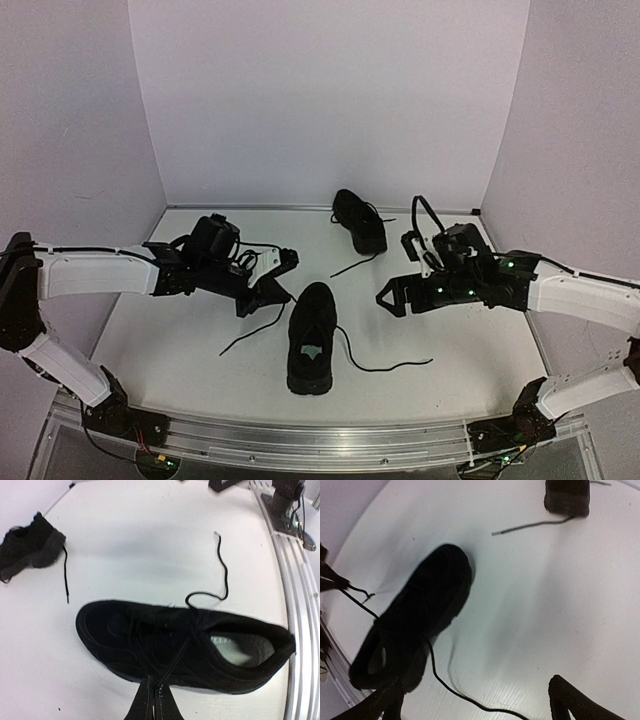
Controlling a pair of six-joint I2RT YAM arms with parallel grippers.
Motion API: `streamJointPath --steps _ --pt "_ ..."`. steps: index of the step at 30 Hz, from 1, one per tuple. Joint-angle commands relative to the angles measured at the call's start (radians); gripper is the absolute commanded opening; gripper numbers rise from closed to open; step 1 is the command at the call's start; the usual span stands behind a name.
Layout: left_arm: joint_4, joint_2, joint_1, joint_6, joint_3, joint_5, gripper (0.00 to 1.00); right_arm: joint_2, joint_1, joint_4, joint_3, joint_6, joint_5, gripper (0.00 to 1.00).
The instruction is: Tie the shoes
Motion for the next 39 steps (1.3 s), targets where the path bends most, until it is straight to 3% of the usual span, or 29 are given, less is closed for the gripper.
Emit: streamJointPath --steps 1,16,22,30,39 --pt "0.079 -0.03 -0.025 -0.079 -0.001 0.028 0.0 0.073 -0.003 -0.167 0.026 -0.039 0.012 0.93" --pt "0.14 0.011 -0.05 -0.101 0.01 0.041 0.0 0.308 -0.002 -0.32 0.191 -0.205 -0.059 0.74" --pt "0.141 0.013 -0.05 -0.096 0.015 0.036 0.0 0.363 0.002 -0.506 0.303 -0.284 -0.007 0.75" --pt "0.155 0.033 -0.05 -0.103 0.029 0.045 0.0 0.4 0.054 -0.592 0.339 -0.197 0.065 0.8" --pt "0.182 0.042 -0.05 -0.103 0.031 0.052 0.0 0.152 0.055 -0.234 0.011 0.266 -0.064 0.83"
